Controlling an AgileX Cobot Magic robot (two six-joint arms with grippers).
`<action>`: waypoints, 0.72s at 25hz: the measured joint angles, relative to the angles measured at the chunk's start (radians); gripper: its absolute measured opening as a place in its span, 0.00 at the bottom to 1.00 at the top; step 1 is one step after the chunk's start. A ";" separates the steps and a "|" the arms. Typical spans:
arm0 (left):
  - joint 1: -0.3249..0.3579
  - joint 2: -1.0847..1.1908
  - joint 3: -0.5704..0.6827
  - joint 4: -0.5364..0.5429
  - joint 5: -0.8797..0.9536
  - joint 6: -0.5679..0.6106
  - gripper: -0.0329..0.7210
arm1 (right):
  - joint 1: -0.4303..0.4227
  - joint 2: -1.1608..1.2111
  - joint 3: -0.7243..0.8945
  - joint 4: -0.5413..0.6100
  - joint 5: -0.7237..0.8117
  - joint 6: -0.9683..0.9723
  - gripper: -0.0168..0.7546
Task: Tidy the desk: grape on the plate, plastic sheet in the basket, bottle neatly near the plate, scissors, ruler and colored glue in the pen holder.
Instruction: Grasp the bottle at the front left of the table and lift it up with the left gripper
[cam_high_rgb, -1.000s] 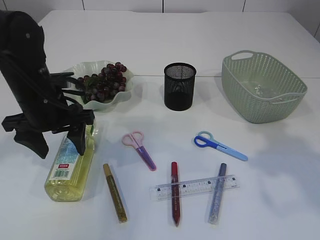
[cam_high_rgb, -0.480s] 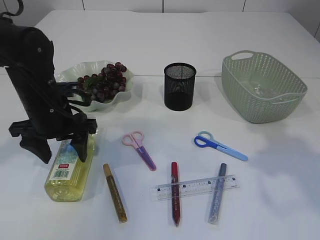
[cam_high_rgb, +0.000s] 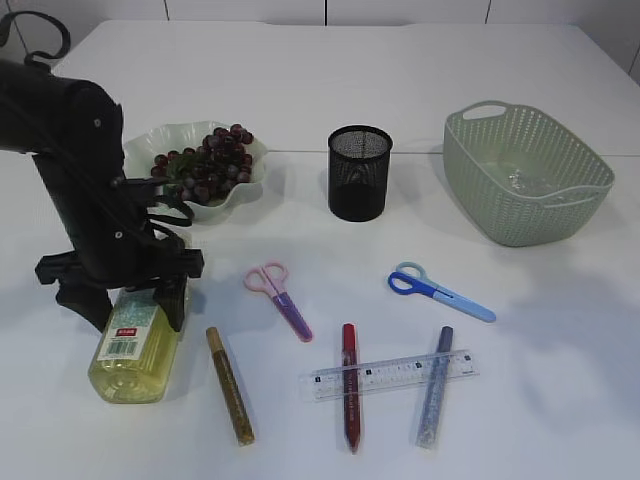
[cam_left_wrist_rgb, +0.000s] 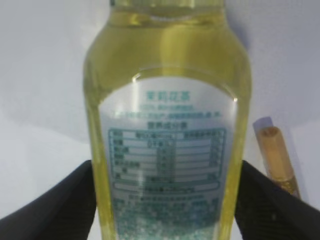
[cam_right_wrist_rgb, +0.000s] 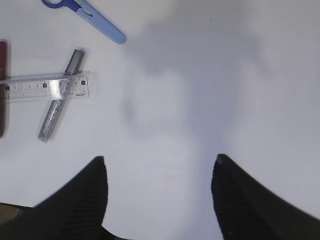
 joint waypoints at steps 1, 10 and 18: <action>0.000 0.005 0.000 0.000 -0.004 0.000 0.83 | 0.000 0.000 0.000 0.000 0.000 0.000 0.69; 0.000 0.048 -0.005 -0.013 -0.010 0.000 0.77 | 0.000 0.000 0.000 0.002 0.000 -0.002 0.69; 0.000 0.048 -0.010 -0.004 -0.010 0.000 0.62 | 0.000 0.000 0.000 0.002 0.000 -0.002 0.69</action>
